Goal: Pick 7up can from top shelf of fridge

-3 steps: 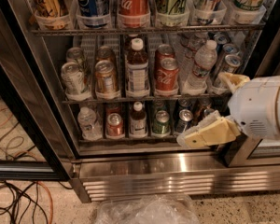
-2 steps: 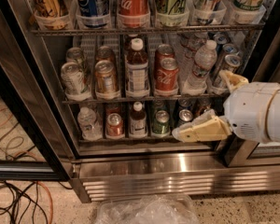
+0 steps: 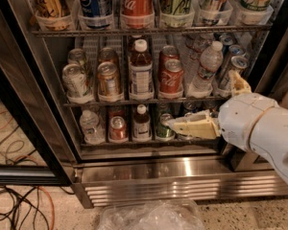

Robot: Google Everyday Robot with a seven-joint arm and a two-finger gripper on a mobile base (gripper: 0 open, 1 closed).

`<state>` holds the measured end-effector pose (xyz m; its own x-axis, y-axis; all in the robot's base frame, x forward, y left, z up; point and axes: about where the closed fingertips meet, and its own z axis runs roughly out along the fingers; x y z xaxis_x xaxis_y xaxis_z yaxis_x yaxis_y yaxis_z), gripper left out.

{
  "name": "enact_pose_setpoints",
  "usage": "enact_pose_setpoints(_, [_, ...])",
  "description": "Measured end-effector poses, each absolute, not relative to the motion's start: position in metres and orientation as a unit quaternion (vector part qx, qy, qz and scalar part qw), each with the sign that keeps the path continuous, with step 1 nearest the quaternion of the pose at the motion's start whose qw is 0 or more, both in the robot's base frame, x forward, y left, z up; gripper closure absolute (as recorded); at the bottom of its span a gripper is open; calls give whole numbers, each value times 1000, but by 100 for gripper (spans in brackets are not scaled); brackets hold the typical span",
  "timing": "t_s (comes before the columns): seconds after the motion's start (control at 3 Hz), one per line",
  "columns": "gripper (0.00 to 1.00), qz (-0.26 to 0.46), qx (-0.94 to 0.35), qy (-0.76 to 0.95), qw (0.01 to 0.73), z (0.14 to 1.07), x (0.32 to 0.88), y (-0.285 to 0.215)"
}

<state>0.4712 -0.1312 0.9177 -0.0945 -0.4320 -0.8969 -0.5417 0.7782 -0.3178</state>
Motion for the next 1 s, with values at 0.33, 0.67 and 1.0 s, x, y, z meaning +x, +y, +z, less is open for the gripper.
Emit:
enact_pose_setpoints(0.33, [0, 38, -335, 726, 599, 925, 470, -116])
enact_pose_setpoints(0.67, [0, 48, -327, 724, 605, 927, 473, -120])
enact_pose_setpoints(1.0, [0, 65, -290, 718, 629, 938, 483, -131])
